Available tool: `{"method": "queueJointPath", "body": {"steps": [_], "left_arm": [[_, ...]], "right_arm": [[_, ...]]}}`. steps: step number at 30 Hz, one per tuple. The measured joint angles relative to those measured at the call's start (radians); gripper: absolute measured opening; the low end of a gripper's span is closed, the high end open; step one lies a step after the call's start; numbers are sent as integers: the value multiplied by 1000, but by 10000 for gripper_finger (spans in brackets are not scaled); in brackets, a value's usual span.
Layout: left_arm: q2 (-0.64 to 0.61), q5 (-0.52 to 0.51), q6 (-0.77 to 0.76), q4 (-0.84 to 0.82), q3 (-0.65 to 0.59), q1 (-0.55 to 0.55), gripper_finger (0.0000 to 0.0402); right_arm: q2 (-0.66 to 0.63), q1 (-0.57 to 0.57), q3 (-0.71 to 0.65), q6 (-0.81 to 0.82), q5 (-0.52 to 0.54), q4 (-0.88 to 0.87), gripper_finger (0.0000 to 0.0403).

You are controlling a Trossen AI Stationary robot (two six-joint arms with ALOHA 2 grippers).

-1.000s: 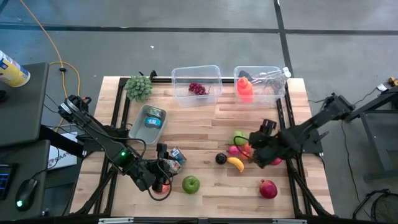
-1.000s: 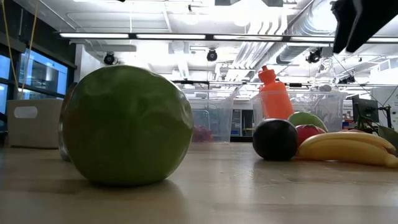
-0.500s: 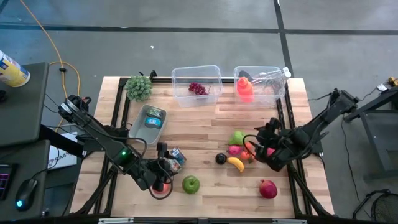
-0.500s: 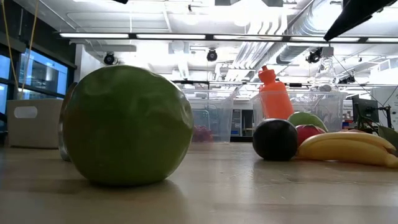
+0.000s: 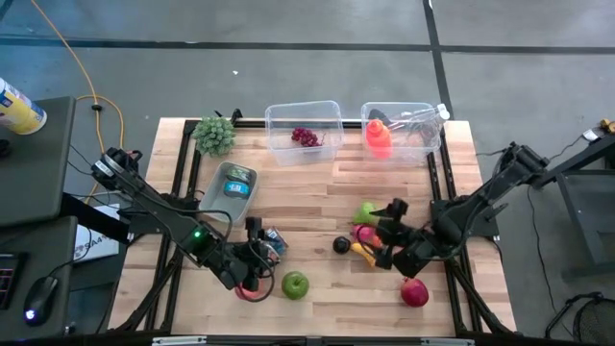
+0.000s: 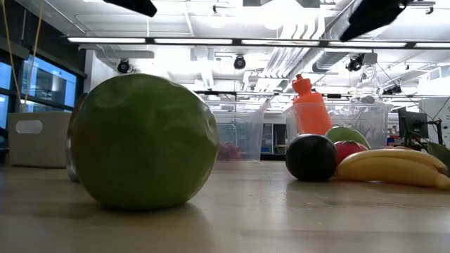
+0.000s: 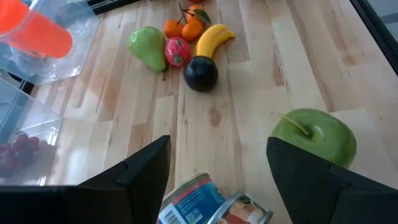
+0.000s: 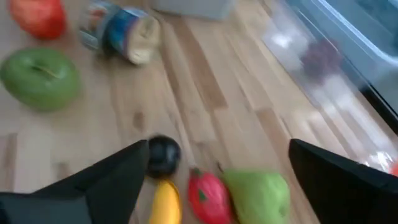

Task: Pick & Place Food Item
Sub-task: Put the black plum into the left transparent bin

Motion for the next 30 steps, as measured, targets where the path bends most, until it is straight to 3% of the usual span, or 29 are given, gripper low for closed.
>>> {"method": "queueJointPath", "body": {"steps": [2,4,7,10,30], "left_arm": [[7,3,0,3,0,1,255],[11,6,0,7,-1,1,255],[11,6,0,13,-1,2,255],[11,6,0,19,-1,2,255],[11,43,0,30,-1,2,255]], "right_arm": [[19,-6,0,-75,-19,49,394],[33,-18,0,-146,-104,66,384],[51,-43,0,-171,-221,101,365],[64,-64,0,-152,-270,104,352],[69,-90,0,-8,-198,41,344]]}}
